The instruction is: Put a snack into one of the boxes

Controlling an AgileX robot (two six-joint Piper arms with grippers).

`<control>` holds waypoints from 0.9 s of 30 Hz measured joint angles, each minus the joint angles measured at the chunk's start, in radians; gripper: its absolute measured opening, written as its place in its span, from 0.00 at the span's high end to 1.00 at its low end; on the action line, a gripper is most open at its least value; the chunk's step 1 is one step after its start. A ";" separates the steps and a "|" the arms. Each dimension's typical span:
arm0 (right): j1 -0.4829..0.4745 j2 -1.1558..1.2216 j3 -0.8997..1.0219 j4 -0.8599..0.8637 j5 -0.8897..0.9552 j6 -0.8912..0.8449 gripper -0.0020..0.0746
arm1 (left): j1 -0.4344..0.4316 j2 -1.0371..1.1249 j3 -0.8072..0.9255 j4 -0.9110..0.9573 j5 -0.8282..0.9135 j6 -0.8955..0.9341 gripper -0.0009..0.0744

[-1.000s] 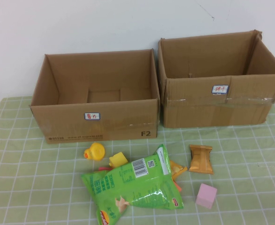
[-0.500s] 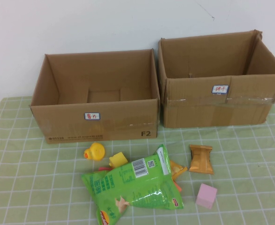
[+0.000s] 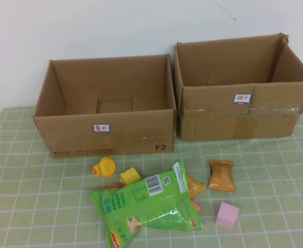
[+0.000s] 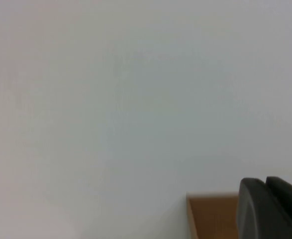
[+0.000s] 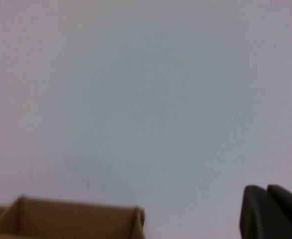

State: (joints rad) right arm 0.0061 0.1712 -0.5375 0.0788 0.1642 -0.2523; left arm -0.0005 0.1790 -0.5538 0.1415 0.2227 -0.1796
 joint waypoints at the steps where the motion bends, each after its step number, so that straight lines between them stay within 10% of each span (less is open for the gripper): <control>1: 0.000 0.039 -0.011 0.000 0.038 0.000 0.98 | -0.002 0.025 -0.018 0.000 0.049 0.000 0.99; 9: 0.000 0.441 -0.017 0.019 0.400 -0.003 0.98 | -0.009 0.184 -0.029 -0.113 0.351 -0.004 0.99; 27: 0.000 0.660 0.107 0.389 0.289 -0.289 0.98 | -0.009 0.625 0.183 -0.770 0.134 0.200 0.99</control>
State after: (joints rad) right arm 0.0061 0.8309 -0.4303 0.4679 0.4528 -0.5412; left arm -0.0091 0.8040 -0.3710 -0.6282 0.3567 0.0199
